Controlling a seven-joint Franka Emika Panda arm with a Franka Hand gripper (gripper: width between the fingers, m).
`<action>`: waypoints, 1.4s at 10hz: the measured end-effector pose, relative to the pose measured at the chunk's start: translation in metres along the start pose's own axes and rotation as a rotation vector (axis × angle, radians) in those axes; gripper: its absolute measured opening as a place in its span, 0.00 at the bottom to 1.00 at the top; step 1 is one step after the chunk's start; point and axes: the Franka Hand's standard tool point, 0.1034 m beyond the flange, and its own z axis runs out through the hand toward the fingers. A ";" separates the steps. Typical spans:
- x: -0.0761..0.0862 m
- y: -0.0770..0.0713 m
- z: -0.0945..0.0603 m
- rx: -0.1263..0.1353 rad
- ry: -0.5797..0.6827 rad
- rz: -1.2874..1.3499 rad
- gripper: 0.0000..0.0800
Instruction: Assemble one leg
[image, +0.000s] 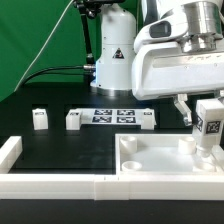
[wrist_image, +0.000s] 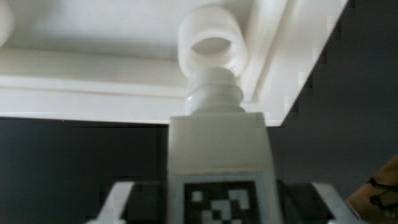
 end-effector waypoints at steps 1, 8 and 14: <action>-0.002 -0.002 0.002 0.001 0.001 -0.002 0.36; -0.010 -0.001 0.012 -0.011 0.080 -0.004 0.36; -0.018 -0.006 0.017 -0.007 0.067 -0.011 0.36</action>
Offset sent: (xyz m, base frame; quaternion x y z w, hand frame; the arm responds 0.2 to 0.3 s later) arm 0.0009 -0.0013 -0.0072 -0.0017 0.0056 -0.0020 1.0000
